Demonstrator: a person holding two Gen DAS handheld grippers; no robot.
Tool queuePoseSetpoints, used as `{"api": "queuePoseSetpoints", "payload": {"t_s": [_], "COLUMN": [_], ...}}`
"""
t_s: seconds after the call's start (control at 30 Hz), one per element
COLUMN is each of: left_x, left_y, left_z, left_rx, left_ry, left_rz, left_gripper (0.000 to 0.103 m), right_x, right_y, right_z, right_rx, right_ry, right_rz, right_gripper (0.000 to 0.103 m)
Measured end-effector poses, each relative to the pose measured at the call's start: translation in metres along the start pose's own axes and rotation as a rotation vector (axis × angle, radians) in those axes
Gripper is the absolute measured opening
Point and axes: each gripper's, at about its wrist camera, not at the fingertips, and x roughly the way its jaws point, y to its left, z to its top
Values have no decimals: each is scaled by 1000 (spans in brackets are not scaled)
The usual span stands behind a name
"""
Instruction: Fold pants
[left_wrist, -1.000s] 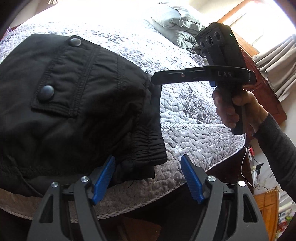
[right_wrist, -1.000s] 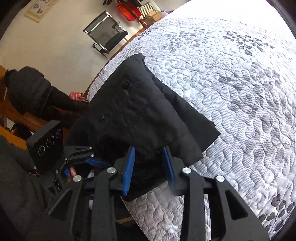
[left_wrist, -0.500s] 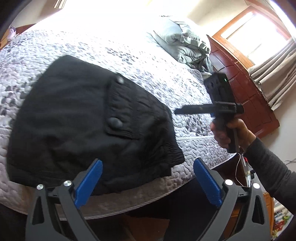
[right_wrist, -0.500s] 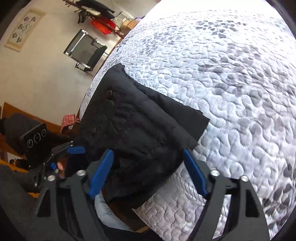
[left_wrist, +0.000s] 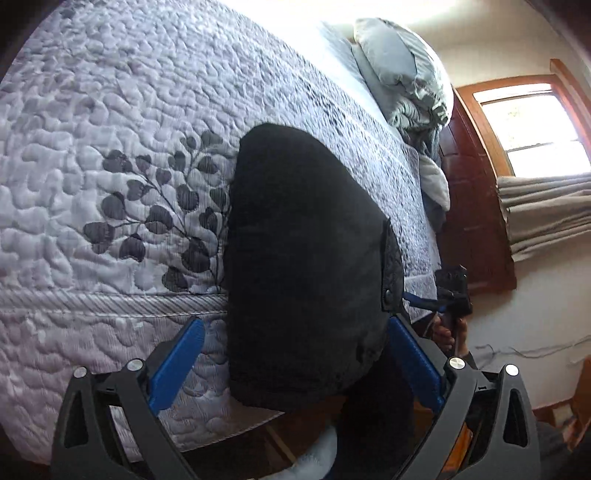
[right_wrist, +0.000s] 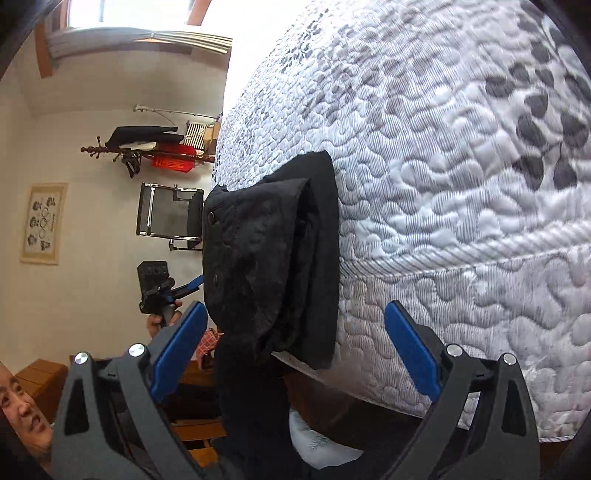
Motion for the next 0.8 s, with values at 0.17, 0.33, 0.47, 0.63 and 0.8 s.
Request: {"api": "queuePoseSetpoints", "payload": {"t_s": [0.17, 0.33, 0.47, 0.63, 0.8], "left_x": [48, 78, 82, 90, 94], "left_y": [17, 27, 30, 36, 37], "left_z": [23, 36, 44, 50, 47], "left_rx": [24, 23, 29, 18, 20], "left_ry": [140, 185, 172, 173, 188], "left_rz": [-43, -91, -147, -222, -247], "left_gripper": [99, 99, 99, 99, 99], "right_x": [30, 43, 57, 79, 96], "right_y": [-23, -26, -12, -5, 8], "right_z": [1, 13, 19, 28, 35], "right_rx": [57, 62, 15, 0, -32], "right_ry": [14, 23, 79, 102, 125], "right_rz": [46, 120, 134, 145, 163], "right_gripper": [97, 98, 98, 98, 101]}}
